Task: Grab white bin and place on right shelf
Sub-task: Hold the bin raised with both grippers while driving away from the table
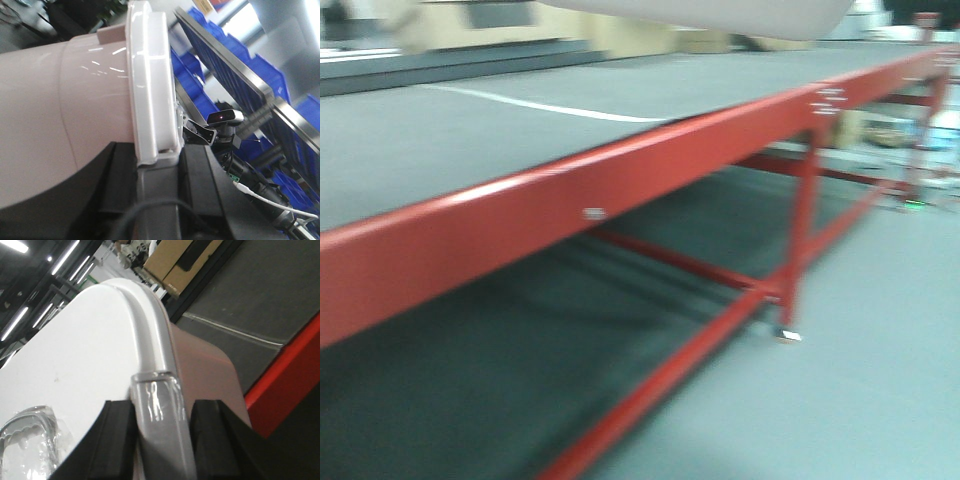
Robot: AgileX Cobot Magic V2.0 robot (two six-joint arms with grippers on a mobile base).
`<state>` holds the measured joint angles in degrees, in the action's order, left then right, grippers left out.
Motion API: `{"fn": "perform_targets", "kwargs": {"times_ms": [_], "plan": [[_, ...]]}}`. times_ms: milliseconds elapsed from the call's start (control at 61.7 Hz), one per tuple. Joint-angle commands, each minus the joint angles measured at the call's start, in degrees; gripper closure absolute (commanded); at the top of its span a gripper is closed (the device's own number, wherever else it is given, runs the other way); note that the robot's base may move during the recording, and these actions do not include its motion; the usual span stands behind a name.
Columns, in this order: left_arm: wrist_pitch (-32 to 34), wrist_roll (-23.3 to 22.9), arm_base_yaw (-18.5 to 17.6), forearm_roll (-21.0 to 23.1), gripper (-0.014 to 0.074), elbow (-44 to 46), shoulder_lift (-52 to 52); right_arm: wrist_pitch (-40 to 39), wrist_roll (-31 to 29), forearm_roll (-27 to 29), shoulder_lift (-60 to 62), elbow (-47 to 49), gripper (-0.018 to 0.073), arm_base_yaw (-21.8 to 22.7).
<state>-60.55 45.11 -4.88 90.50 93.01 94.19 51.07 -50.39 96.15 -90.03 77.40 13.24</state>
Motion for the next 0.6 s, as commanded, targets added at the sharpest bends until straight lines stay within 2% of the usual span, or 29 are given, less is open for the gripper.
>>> {"fn": "perform_targets", "kwargs": {"times_ms": [0,584], "plan": [[-13.53,0.6,-3.22,5.23,0.0713,1.89,-2.69,12.01,-0.73,3.98,3.25,2.11,0.0505,-2.73],[-13.53,0.6,-3.22,5.23,0.0713,1.89,-2.69,11.95,-0.73,3.98,3.25,2.11,0.0505,-2.73]]}}
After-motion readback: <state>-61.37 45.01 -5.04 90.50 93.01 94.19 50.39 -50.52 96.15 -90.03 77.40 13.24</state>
